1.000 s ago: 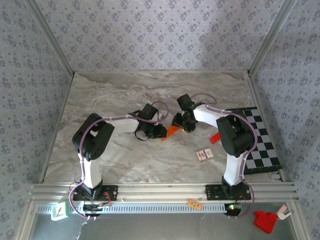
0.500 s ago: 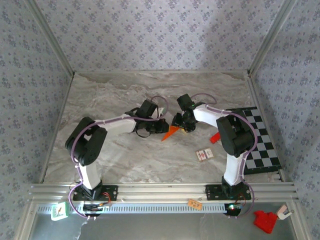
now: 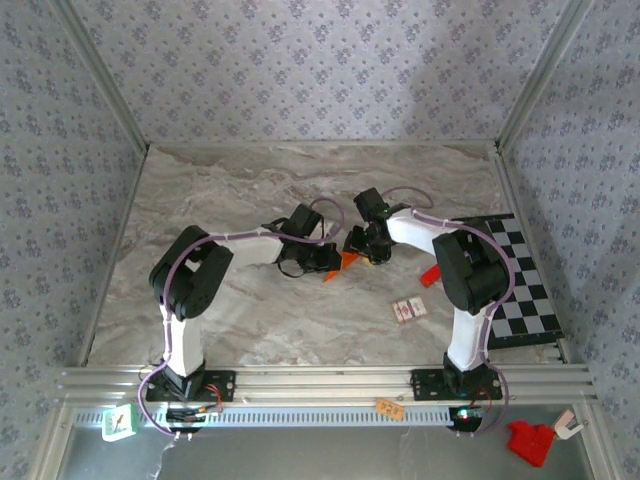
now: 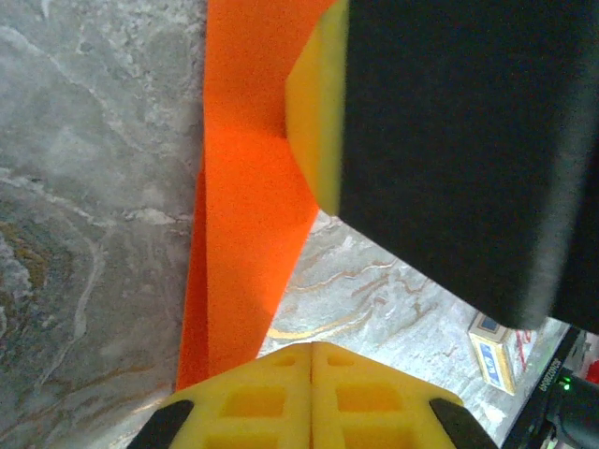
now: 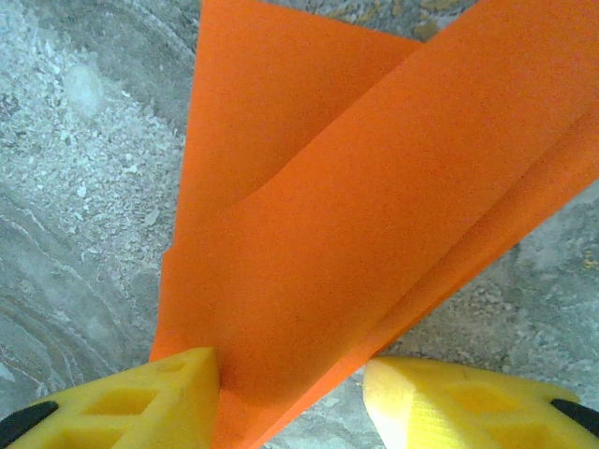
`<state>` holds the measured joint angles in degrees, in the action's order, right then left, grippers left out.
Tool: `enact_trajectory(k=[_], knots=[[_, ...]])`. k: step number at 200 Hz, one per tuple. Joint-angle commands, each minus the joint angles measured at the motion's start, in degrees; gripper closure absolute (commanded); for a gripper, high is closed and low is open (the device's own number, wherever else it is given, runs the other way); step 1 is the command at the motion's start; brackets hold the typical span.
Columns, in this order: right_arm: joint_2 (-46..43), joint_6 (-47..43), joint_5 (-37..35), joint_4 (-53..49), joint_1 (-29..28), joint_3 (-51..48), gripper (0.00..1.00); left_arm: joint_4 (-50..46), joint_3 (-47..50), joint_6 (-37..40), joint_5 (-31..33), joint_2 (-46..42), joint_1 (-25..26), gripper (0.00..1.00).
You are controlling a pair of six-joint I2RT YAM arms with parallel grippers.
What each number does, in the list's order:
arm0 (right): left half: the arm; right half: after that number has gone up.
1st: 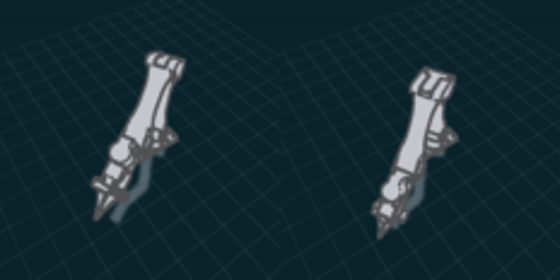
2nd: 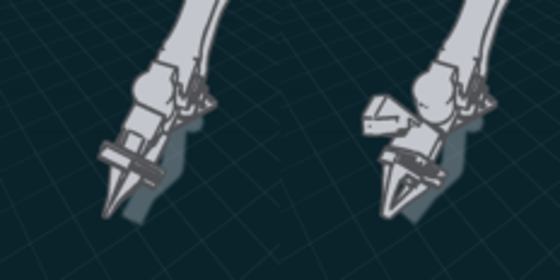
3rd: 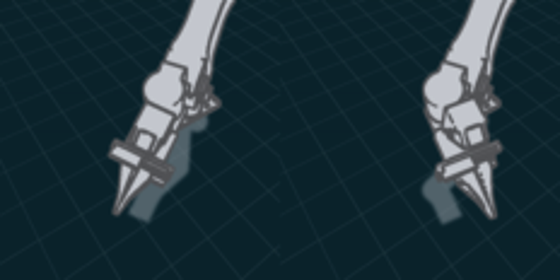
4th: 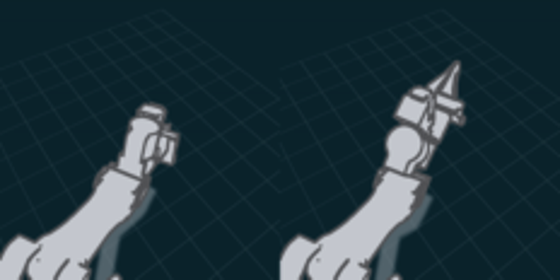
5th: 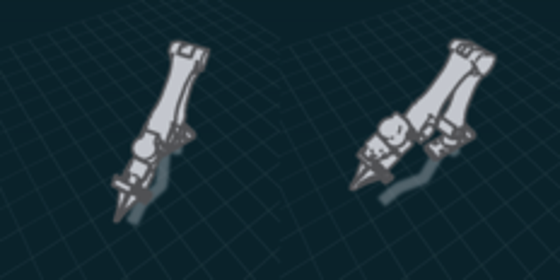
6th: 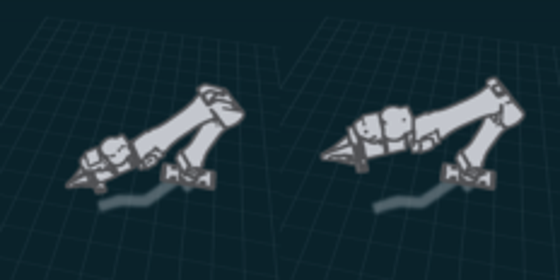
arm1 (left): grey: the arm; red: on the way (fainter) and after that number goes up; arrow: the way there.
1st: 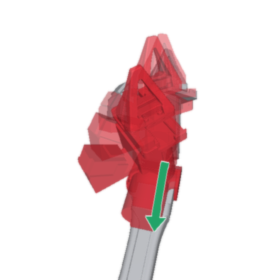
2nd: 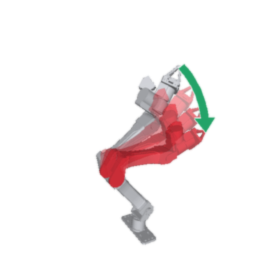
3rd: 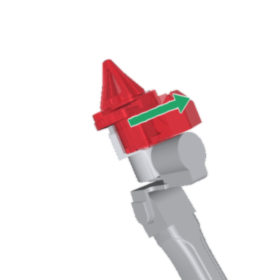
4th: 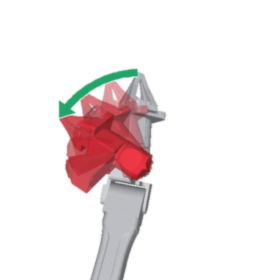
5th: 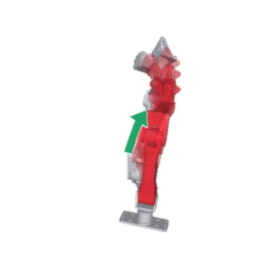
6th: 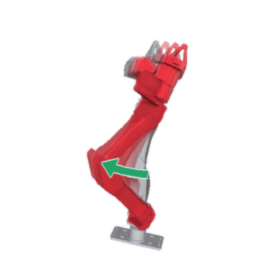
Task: Fold a paper plane with a square sheet of paper (pick it up from the middle)
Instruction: Fold the wing for the fifth time at the center of the table.
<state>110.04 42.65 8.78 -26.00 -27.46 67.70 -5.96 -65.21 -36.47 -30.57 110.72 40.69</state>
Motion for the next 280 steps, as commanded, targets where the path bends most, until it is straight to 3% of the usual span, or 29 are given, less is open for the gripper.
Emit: enact_trajectory(k=[1, 117, 215, 280], knots=[[8.8, 0.6, -3.0, -1.4, 0.0, -4.9, 0.48, -1.3, -1.9, 1.0, 0.6, 1.1, 0.3, 0.93], [9.7, 0.2, -3.2, -1.6, -0.1, -4.8, 0.48, -1.6, -1.9, 1.2, 1.8, 0.7, 0.2, 0.93], [10.0, 0.1, -3.0, -1.5, -0.2, -4.8, 0.48, -0.6, -2.5, 1.2, 2.1, 1.7, 0.0, 0.87], [10.5, 0.0, -2.9, -1.5, -0.5, -4.7, 0.48, -0.7, -2.2, 0.7, 2.0, 3.4, -0.3, 0.9]])
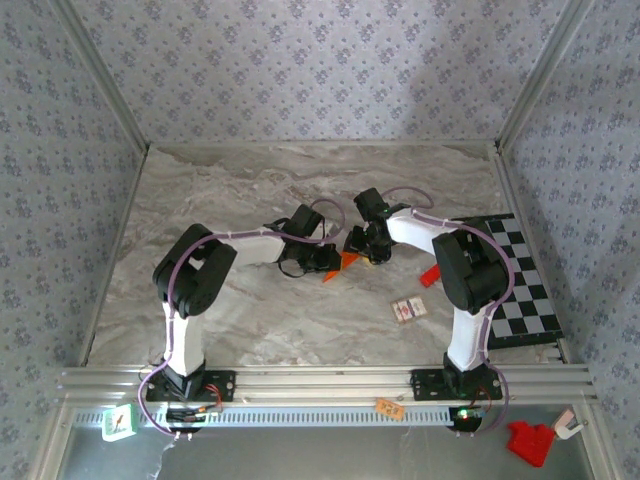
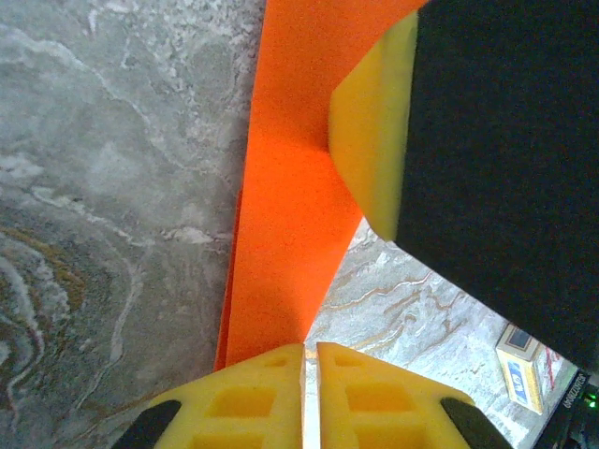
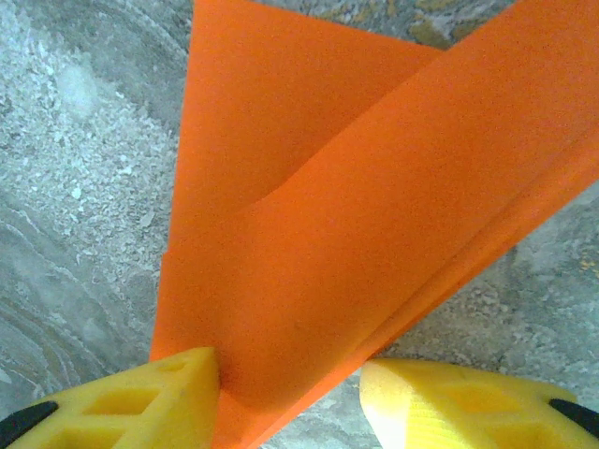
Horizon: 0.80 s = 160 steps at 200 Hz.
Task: Fold a paper plane with a square sheet of paper (pick it up from the middle)
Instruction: Fold the wing for the fifth time at the center of the table.
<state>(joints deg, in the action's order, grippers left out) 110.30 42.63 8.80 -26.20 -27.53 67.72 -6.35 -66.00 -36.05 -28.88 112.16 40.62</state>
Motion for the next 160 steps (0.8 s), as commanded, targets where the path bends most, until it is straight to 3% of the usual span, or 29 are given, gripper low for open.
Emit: enact_trajectory(k=[1, 160], knots=[[10.2, 0.0, -2.9, -1.3, -0.4, -4.7, 0.48, -0.3, -1.4, 0.3, 0.3, 2.0, -0.2, 0.9], [7.6, -0.1, -1.5, -0.5, -0.3, -5.0, 0.49, -4.2, -0.8, 0.6, 0.9, 3.2, -0.7, 0.95]])
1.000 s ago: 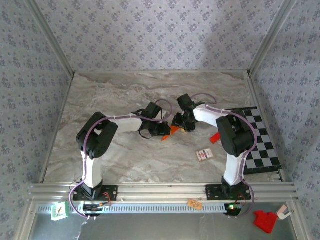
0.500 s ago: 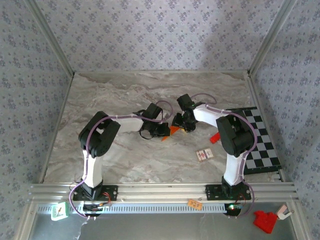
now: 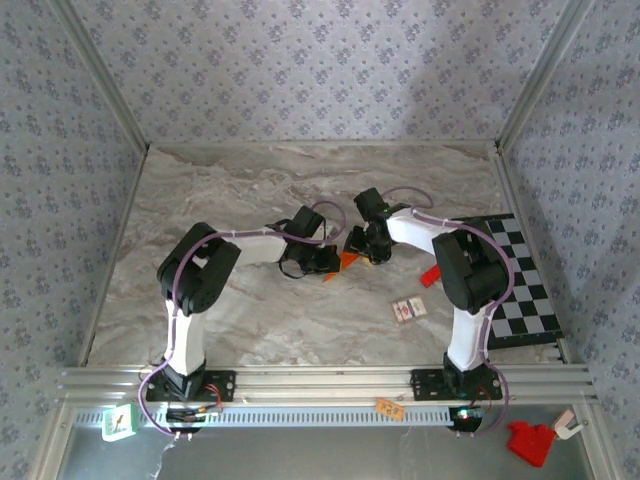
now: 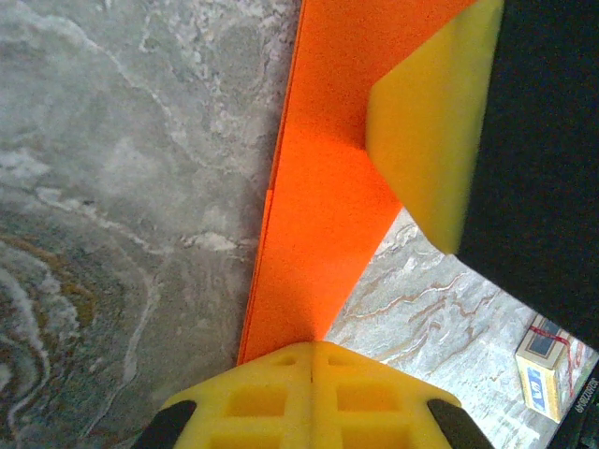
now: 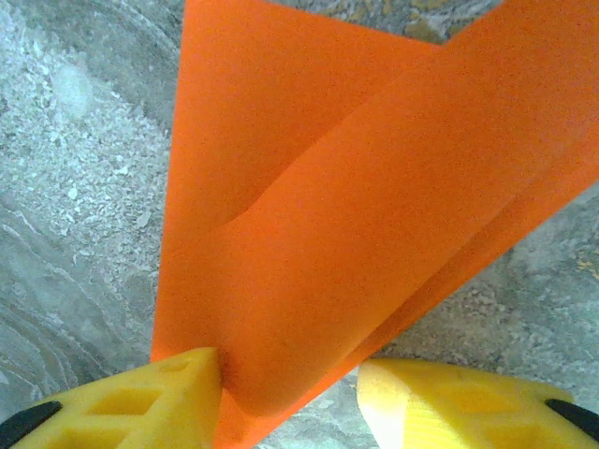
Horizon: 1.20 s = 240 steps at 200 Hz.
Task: Fold a paper plane with a square sheet of paper (pick it up from the middle)
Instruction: Fold the wing for the fifth time at the center of the table.
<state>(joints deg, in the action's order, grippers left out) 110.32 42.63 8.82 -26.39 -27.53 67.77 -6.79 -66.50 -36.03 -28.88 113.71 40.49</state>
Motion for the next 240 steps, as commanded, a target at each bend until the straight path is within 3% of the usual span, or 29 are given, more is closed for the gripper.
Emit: enact_trajectory(k=[1, 94, 142, 193, 240], knots=[[7.4, -0.1, -1.4, -0.2, -0.3, -5.0, 0.49, -3.8, -0.3, 0.7, 0.9, 1.6, -0.6, 0.95], [-12.8, -0.7, 6.6, 7.2, 2.3, -8.4, 0.44, -4.0, 0.2, 0.6, -0.6, 2.0, -0.6, 0.98], [-16.3, 1.3, 10.2, 15.7, 1.1, -14.0, 0.6, -3.9, 0.2, 0.5, -0.8, 2.2, -0.6, 0.98], [-12.8, 1.6, 13.7, 20.2, 0.0, -12.3, 0.8, -3.8, 0.2, 0.4, -0.9, 2.1, -0.6, 0.98], [-9.6, 1.7, 13.0, 19.7, -0.4, -10.7, 0.83, -3.6, 0.3, 0.2, -1.1, 2.1, -0.6, 0.98]])
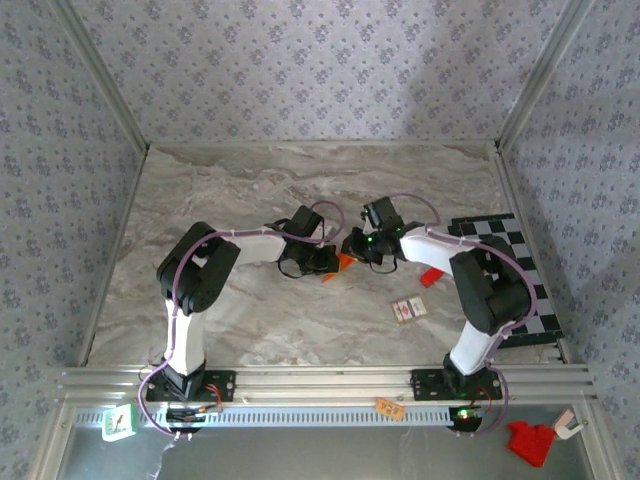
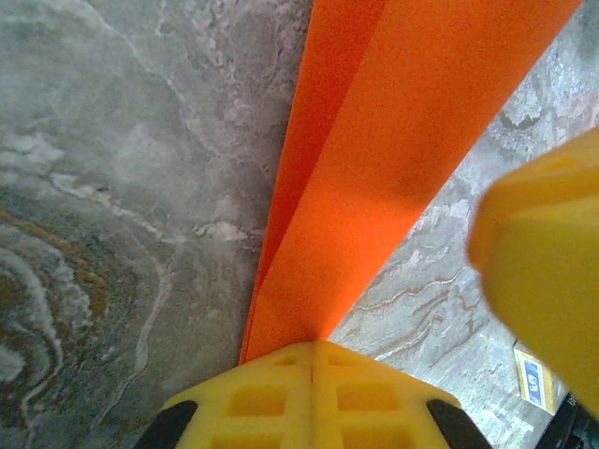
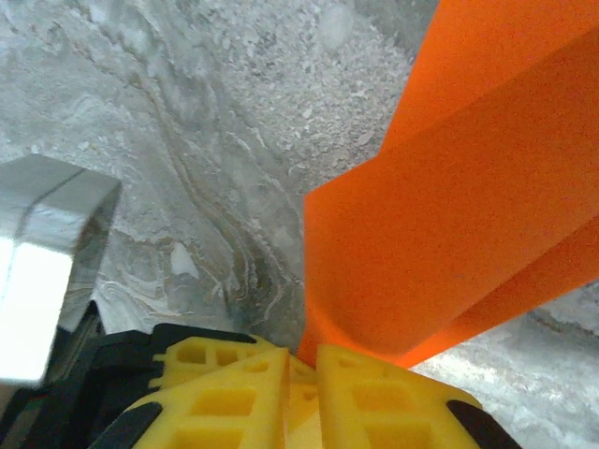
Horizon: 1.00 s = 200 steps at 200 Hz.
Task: Fold a paper plane with a square sheet of paper (pick it up from the middle)
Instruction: Fold the wing for the fifth time at the center of the table.
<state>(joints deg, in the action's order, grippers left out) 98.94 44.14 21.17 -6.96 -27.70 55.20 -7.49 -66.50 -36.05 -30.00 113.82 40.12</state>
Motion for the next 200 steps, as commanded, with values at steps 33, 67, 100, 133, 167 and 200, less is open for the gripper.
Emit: enact_trajectory(k=[33, 67, 100, 133, 167, 200], knots=[[3.2, 0.5, 0.0, 0.1, -0.1, 1.9, 0.84, -2.8, 0.4, 0.1, 0.0, 1.9, -0.2, 0.98], [3.6, -0.1, -2.3, -1.8, 0.1, 1.7, 0.84, -2.9, 0.4, 0.0, 0.0, 1.9, -0.3, 0.98], [4.0, -0.3, -4.0, -3.2, 0.2, 1.4, 0.84, -2.8, 0.4, -0.1, 0.0, 1.9, -0.2, 0.98], [5.2, -0.2, -4.2, -3.2, 0.5, 1.2, 0.84, -2.9, 0.5, 0.0, 0.0, 1.6, -0.3, 0.98], [6.2, -0.2, -4.5, -3.3, 0.5, 0.7, 0.84, -2.9, 0.4, -0.1, -0.4, 0.9, -0.3, 0.98], [6.7, -1.3, -4.2, -3.3, 1.0, -0.4, 0.84, -1.5, -0.3, -0.3, -2.0, -1.8, -0.2, 0.95]])
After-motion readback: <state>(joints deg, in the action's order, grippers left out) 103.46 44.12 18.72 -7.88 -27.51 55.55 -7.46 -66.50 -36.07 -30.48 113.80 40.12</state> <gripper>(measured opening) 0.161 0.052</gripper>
